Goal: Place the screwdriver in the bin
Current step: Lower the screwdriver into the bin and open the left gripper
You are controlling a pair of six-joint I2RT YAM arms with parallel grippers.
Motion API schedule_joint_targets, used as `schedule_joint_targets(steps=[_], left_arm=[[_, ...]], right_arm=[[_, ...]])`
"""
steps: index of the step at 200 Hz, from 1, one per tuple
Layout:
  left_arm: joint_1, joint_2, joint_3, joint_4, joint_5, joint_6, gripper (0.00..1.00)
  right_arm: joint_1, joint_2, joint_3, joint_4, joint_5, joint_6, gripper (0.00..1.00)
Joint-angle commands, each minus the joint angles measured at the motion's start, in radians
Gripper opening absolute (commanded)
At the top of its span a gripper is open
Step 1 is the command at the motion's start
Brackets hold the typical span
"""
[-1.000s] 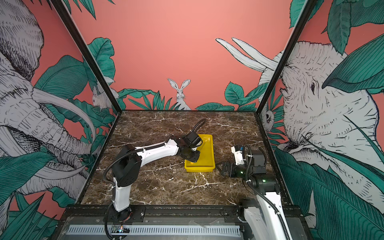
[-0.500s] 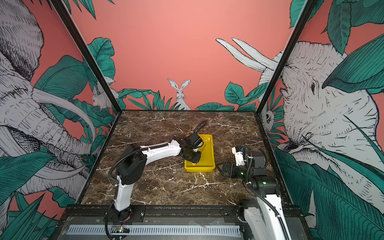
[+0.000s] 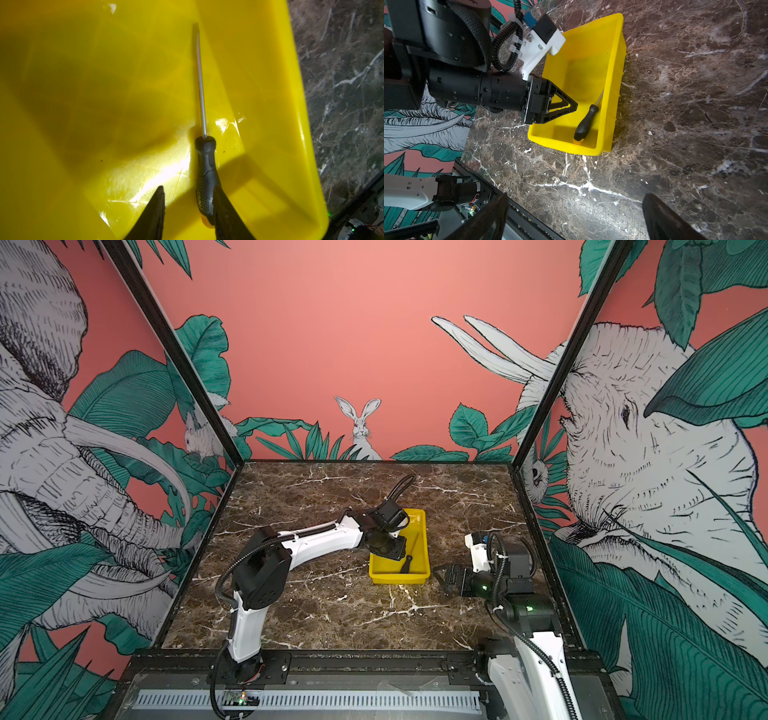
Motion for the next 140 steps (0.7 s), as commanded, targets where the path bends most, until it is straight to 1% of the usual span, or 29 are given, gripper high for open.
schedule_joint_targets(steps=[1, 22, 44, 55, 67, 76, 83, 93, 101, 118, 127, 140], left_arm=[[-0.004, -0.024, 0.049, -0.02, -0.005, 0.01, 0.48], [-0.004, -0.051, 0.054, -0.018, -0.029, 0.029, 0.54], [-0.004, -0.09, 0.06, -0.028, -0.051, 0.049, 0.69], [-0.004, -0.12, 0.057, -0.039, -0.074, 0.062, 0.75], [-0.004, -0.165, 0.038, -0.044, -0.107, 0.073, 0.81], [-0.003, -0.205, 0.019, -0.047, -0.137, 0.084, 0.86], [-0.003, -0.235, 0.003, -0.053, -0.167, 0.092, 0.93], [-0.003, -0.281, -0.016, -0.071, -0.211, 0.101, 0.97], [-0.002, -0.318, -0.032, -0.086, -0.25, 0.109, 0.99], [0.007, -0.403, -0.087, -0.11, -0.335, 0.113, 0.99], [0.021, -0.447, -0.124, -0.114, -0.355, 0.109, 0.99], [0.056, -0.508, -0.185, -0.119, -0.35, 0.099, 0.99]], right_arm=[[-0.001, -0.014, -0.011, 0.02, 0.011, 0.003, 1.0], [-0.001, -0.005, -0.011, 0.02, 0.01, 0.001, 1.0], [-0.002, 0.012, -0.008, 0.016, 0.005, -0.001, 1.0], [-0.002, 0.024, 0.001, -0.003, 0.024, -0.005, 0.99], [-0.001, 0.04, 0.019, -0.03, 0.063, -0.01, 1.0], [-0.001, 0.058, 0.041, -0.058, 0.129, -0.011, 1.0], [-0.001, 0.074, 0.058, -0.076, 0.178, -0.008, 0.99], [-0.002, 0.106, 0.088, -0.091, 0.237, -0.005, 1.0], [-0.001, 0.132, 0.121, -0.092, 0.271, -0.008, 0.99], [-0.002, 0.193, 0.17, -0.066, 0.336, -0.018, 1.0], [-0.002, 0.232, 0.189, -0.042, 0.363, -0.022, 1.0], [-0.001, 0.297, 0.208, 0.001, 0.391, -0.037, 1.0]])
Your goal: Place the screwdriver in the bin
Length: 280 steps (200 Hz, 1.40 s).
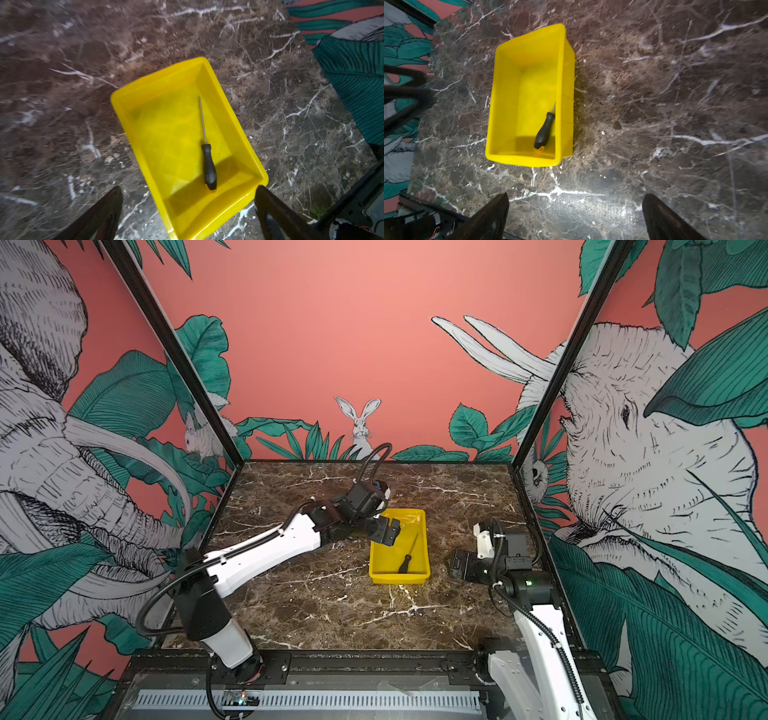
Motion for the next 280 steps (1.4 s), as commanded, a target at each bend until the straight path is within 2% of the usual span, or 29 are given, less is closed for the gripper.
schedule_joint_targets(steps=[1, 41, 73, 149, 225, 280], left_arm=[[0.049, -0.105, -0.098, -0.069, -0.089, 0.003, 0.99], [0.193, -0.243, -0.305, -0.099, -0.086, -0.001, 1.0], [0.292, -0.263, -0.425, -0.081, -0.064, -0.001, 0.99], [0.305, -0.16, -0.506, 0.039, -0.002, -0.033, 1.0], [0.308, -0.033, -0.46, 0.063, 0.023, -0.021, 0.99], [0.309, -0.011, -0.447, 0.071, 0.027, -0.024, 0.99]], right_arm=[[-0.002, 0.09, 0.046, 0.066, 0.123, -0.033, 1.0], [0.007, 0.244, 0.017, 0.249, 0.247, -0.057, 0.99], [0.029, 0.409, 0.022, 0.353, 0.26, -0.079, 0.99], [0.158, 0.673, 0.054, 0.484, 0.294, -0.061, 1.0], [0.244, 0.724, 0.054, 0.533, 0.313, -0.019, 1.0], [0.295, 0.761, 0.077, 0.575, 0.305, 0.016, 1.0]])
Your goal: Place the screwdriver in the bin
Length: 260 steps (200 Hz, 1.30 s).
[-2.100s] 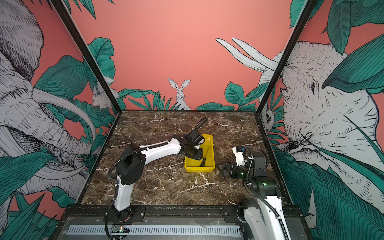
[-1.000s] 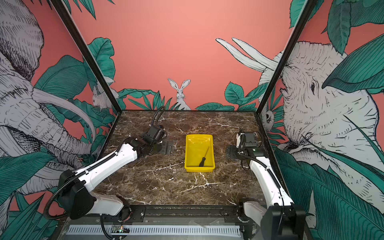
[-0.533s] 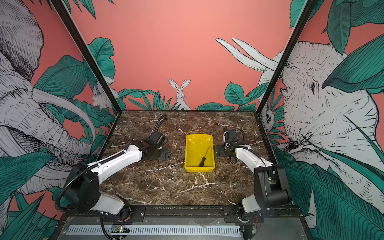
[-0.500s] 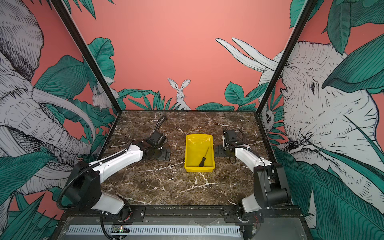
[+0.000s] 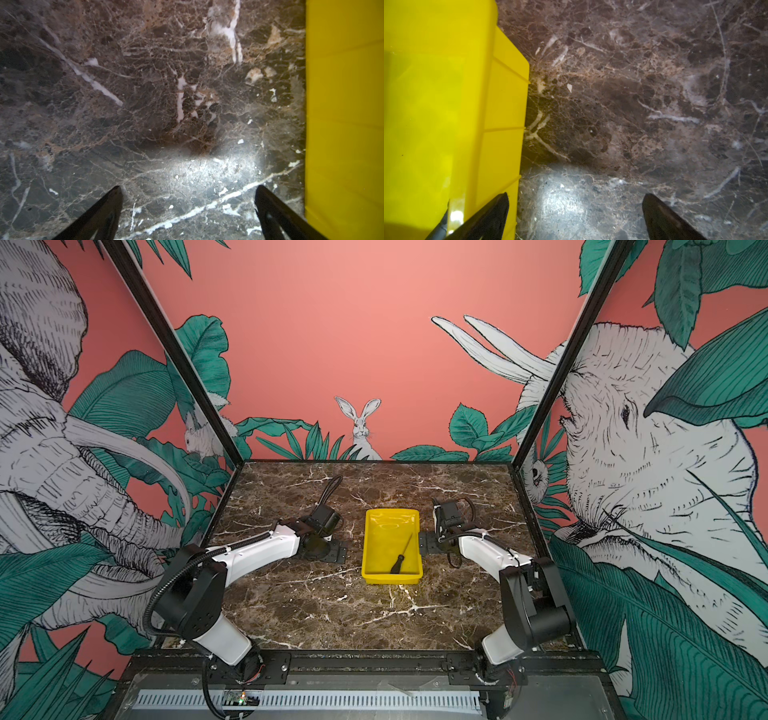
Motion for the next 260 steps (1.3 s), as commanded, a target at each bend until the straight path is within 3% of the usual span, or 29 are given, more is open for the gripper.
schedule_joint_targets(steps=[1, 95, 171, 260], left_arm=[[0.006, -0.006, 0.026, 0.003, 0.004, -0.007, 0.99], [0.033, -0.048, 0.005, -0.016, -0.033, 0.01, 0.99], [0.046, -0.009, 0.051, -0.009, -0.021, 0.03, 0.99], [0.089, -0.092, 0.032, -0.046, -0.066, 0.054, 0.99]], right_arm=[[0.022, 0.023, 0.035, 0.045, 0.005, 0.032, 1.0], [0.098, 0.05, 0.041, 0.047, 0.014, 0.107, 1.0], [0.151, -0.036, -0.047, 0.041, 0.046, 0.161, 1.0], [0.174, -0.084, -0.099, 0.047, 0.03, 0.191, 1.0]])
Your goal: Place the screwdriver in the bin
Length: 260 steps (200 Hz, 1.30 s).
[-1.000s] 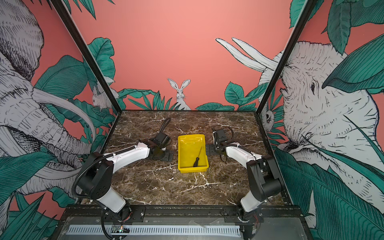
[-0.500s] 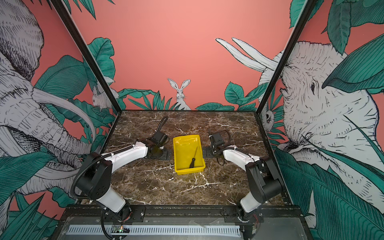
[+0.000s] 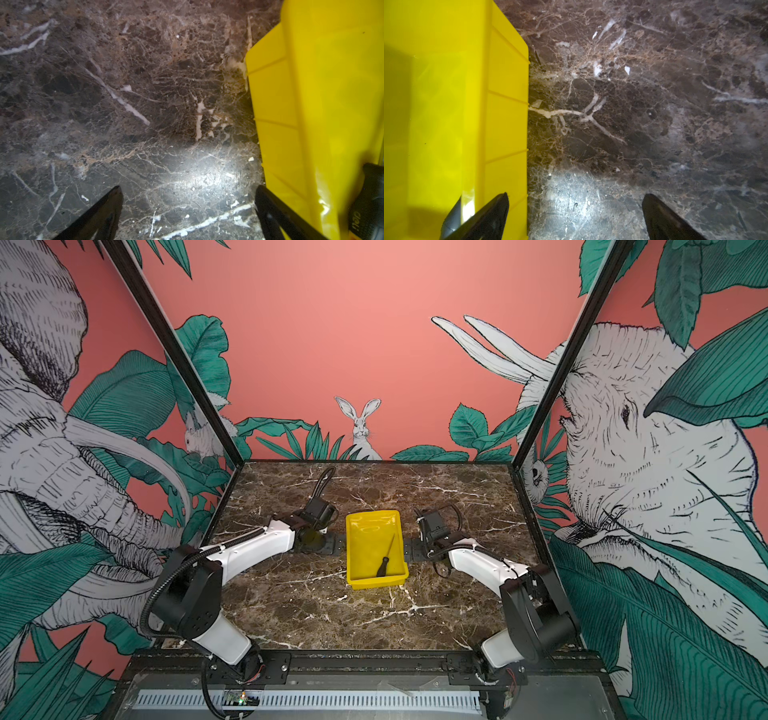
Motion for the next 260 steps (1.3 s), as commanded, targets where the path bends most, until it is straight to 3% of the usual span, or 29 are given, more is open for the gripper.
schedule_joint_targets(steps=[1, 130, 181, 200, 224, 243, 260], left_arm=[[0.029, -0.076, -0.009, -0.034, -0.028, 0.014, 0.99], [0.228, -0.207, -0.061, -0.052, -0.009, 0.08, 1.0], [0.274, -0.24, -0.06, 0.017, -0.08, 0.11, 1.0], [0.274, -0.312, -0.152, 0.186, -0.169, 0.123, 1.0], [0.272, -0.441, -0.364, 0.566, -0.322, 0.191, 1.0], [0.275, -0.471, -0.478, 0.802, -0.419, 0.352, 1.0], [0.28, -0.443, -0.51, 0.88, -0.468, 0.446, 1.0]], right_arm=[[0.012, -0.022, -0.026, 0.003, 0.004, 0.031, 1.0], [0.035, -0.101, -0.079, 0.008, 0.014, 0.021, 1.0], [-0.004, -0.189, -0.003, -0.09, 0.038, -0.067, 1.0], [-0.064, -0.227, 0.036, -0.116, 0.025, -0.109, 1.0], [-0.189, -0.236, 0.095, -0.146, -0.025, -0.147, 1.0], [-0.259, -0.243, 0.118, -0.126, -0.032, -0.182, 1.0], [-0.289, -0.248, 0.111, -0.067, 0.022, -0.213, 1.0]])
